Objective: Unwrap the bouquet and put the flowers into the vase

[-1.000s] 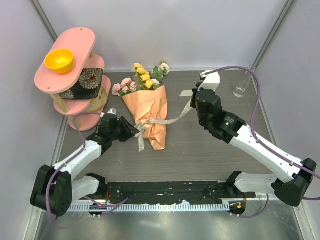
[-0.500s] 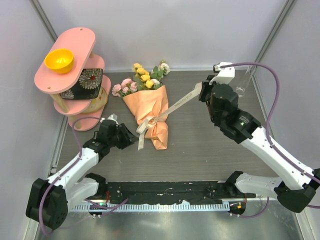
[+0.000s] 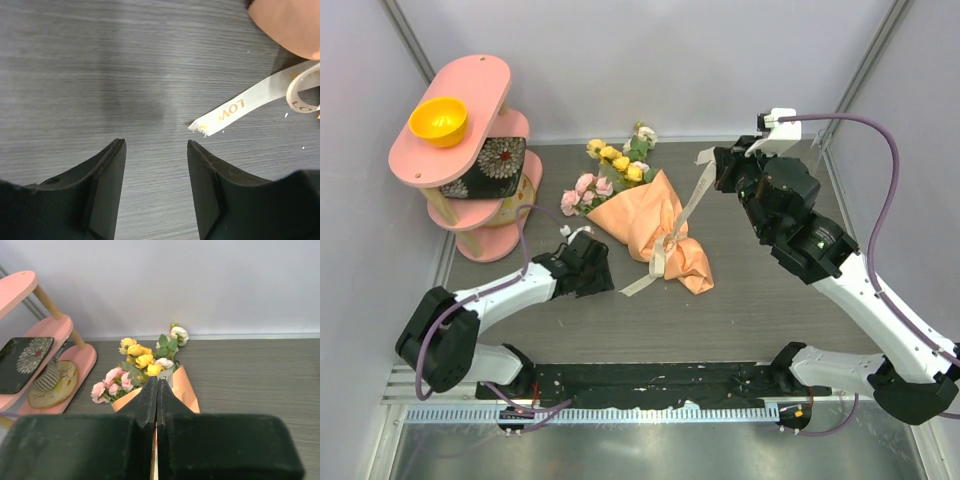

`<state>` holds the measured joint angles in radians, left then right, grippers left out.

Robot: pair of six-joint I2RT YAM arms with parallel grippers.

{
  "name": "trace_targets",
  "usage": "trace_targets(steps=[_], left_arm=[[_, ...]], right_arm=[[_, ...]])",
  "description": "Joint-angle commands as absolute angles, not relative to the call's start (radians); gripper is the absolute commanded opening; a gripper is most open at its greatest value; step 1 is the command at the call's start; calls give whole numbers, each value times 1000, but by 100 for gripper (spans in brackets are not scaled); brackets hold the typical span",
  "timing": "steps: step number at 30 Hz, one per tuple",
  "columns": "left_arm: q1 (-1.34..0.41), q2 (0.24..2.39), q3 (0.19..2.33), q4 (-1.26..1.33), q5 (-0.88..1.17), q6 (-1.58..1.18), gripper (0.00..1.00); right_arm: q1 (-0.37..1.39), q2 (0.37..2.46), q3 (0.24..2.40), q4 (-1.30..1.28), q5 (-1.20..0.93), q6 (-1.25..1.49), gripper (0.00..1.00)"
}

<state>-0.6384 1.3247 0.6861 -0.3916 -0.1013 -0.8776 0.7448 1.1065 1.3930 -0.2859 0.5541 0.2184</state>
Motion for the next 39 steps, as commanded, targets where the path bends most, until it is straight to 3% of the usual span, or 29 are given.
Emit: trace_targets(steps=[1, 7, 11, 14, 21, 24, 29, 34, 37, 39], left_arm=[[-696, 1374, 788, -371, -141, -766, 56], [-715, 1410, 784, -181, -3, -761, 63], [-713, 1417, 790, -5, 100, -817, 51], [-704, 1439, 836, 25, 58, -874, 44], [-591, 1644, 989, 34, 121, -1009, 38], [-566, 1752, 1049, 38, 140, -1015, 36], [-534, 1827, 1034, 18, 135, -1025, 32], [-469, 1755, 945, 12, 127, -1006, 31], [-460, 1686, 933, -53, 104, -956, 31], [-460, 1655, 930, -84, 88, -928, 32]], right_arm=[[747, 1112, 1411, -265, 436, 278, 1], [747, 1150, 1450, -265, 350, 325, 1], [747, 1164, 1485, -265, 313, 336, 1], [747, 1170, 1497, -261, 235, 374, 1], [749, 1218, 1515, -124, -125, 552, 1], [749, 1252, 1557, -104, -178, 594, 1], [749, 1290, 1623, -117, -190, 601, 1], [747, 1307, 1626, -80, -215, 626, 1], [749, 1298, 1602, -122, -114, 556, 1], [746, 1275, 1571, -152, 82, 471, 2]])
